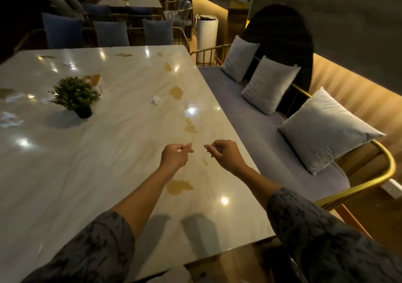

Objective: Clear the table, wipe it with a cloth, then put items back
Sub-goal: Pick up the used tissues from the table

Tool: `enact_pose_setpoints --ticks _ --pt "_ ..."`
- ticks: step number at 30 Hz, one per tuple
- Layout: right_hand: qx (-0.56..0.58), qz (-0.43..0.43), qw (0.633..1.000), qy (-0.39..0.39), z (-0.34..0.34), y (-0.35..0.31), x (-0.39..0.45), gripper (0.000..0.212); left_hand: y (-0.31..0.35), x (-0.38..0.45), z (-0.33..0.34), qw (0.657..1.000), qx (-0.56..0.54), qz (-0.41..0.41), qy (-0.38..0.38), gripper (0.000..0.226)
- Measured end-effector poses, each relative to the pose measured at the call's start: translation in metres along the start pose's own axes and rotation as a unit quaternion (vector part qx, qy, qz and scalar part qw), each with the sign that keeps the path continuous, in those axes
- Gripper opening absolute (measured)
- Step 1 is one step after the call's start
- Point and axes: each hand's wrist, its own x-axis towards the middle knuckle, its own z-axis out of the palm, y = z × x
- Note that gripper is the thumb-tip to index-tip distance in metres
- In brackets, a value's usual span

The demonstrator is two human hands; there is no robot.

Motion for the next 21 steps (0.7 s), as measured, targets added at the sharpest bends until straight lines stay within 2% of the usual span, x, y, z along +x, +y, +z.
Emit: enact_pose_setpoints --ticks 7,16,21 --pt "0.013 0.01 0.999 -0.044 0.017 0.002 0.04 0.031 0.011 0.058 -0.005 1.0 -0.003 -0.008 -0.012 0.029" --pt "0.03 0.018 0.999 -0.007 -0.002 0.028 0.096 0.023 0.015 0.1 0.026 1.0 -0.01 -0.016 -0.002 0.023" --pt "0.057 0.011 0.998 -0.031 -0.005 0.057 0.119 0.022 0.016 0.119 0.045 0.998 -0.01 -0.047 0.026 0.024"
